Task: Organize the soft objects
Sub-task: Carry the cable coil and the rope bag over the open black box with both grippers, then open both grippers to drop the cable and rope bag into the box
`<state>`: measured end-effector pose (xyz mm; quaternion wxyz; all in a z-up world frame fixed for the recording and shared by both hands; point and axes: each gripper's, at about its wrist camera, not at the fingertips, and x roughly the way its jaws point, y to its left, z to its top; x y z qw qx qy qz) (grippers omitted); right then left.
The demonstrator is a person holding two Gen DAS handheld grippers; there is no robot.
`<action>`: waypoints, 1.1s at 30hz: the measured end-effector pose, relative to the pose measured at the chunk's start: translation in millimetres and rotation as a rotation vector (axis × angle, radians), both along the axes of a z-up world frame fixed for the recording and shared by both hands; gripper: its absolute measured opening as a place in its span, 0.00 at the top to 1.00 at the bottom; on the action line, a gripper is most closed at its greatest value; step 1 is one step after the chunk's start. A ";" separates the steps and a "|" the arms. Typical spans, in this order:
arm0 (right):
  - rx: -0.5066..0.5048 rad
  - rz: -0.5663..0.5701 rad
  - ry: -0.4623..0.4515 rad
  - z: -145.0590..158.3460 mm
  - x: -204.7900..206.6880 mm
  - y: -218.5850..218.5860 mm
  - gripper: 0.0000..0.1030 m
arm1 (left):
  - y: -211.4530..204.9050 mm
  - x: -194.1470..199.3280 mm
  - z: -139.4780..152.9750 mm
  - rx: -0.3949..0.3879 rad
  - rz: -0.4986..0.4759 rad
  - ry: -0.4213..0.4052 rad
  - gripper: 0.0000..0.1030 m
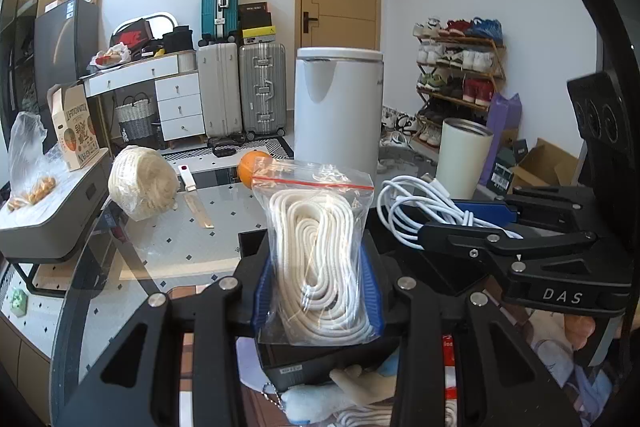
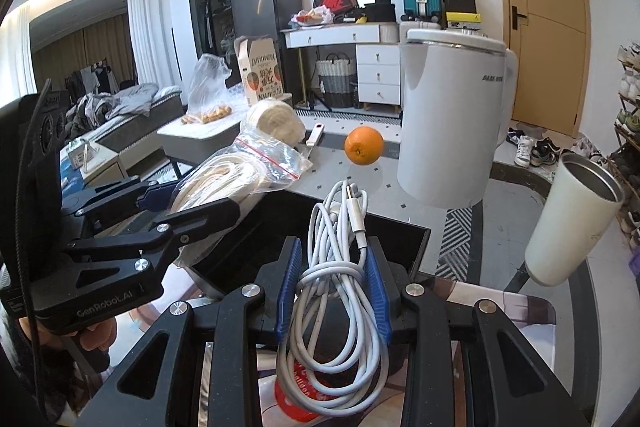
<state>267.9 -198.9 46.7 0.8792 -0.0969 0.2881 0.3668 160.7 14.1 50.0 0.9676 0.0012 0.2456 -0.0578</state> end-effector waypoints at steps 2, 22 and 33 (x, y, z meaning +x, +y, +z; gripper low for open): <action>-0.020 0.007 0.005 -4.6 4.6 4.0 0.69 | -1.6 4.5 -3.1 0.000 -0.010 0.012 0.65; -0.105 0.030 0.026 -21.3 34.9 32.1 0.69 | -5.7 29.6 -26.9 0.025 -0.035 0.113 0.64; -0.066 0.013 -0.004 -9.3 22.0 15.0 0.51 | -2.9 20.1 -21.2 0.026 -0.027 0.133 0.37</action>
